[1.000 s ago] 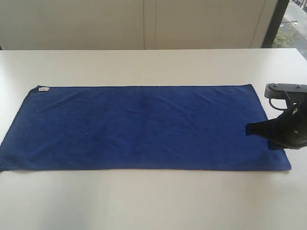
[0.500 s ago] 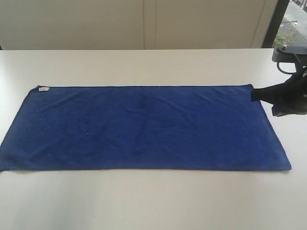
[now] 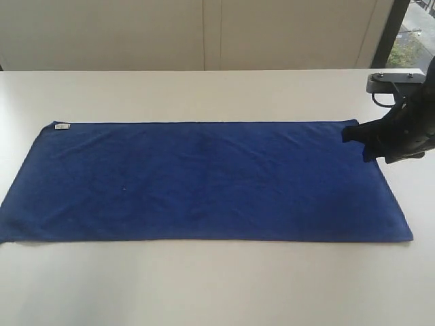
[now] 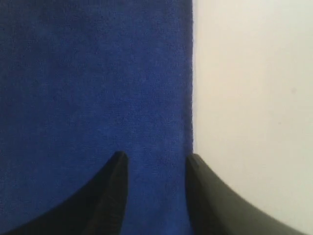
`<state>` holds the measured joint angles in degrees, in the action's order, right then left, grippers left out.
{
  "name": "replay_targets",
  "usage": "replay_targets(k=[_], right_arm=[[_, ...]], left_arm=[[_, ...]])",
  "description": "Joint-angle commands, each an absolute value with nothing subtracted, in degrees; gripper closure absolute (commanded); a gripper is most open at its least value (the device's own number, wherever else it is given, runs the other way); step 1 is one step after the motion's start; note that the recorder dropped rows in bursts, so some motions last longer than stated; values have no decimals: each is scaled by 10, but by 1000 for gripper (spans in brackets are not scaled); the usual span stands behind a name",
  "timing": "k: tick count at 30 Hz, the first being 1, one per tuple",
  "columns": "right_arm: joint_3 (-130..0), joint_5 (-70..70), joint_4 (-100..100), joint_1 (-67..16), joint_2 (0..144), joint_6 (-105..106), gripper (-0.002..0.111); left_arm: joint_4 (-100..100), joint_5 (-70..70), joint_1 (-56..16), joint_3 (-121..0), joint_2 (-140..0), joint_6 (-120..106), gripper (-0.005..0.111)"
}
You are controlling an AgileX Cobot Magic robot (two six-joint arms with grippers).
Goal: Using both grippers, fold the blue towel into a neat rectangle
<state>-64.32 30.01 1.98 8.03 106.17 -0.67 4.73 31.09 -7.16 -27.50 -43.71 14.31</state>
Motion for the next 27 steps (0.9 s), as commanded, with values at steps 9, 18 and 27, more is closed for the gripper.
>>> replay_targets(k=[9, 18, 27], right_arm=[[-668, 283, -22, 86, 1109, 0, 65], [-672, 284, -15, 109, 1112, 0, 60], [-731, 373, 60, 114, 1128, 71, 60]], left_arm=[[48, 313, -70, -278, -433, 146, 107], [48, 313, -70, -278, -433, 146, 107], [48, 313, -70, -278, -433, 146, 107]])
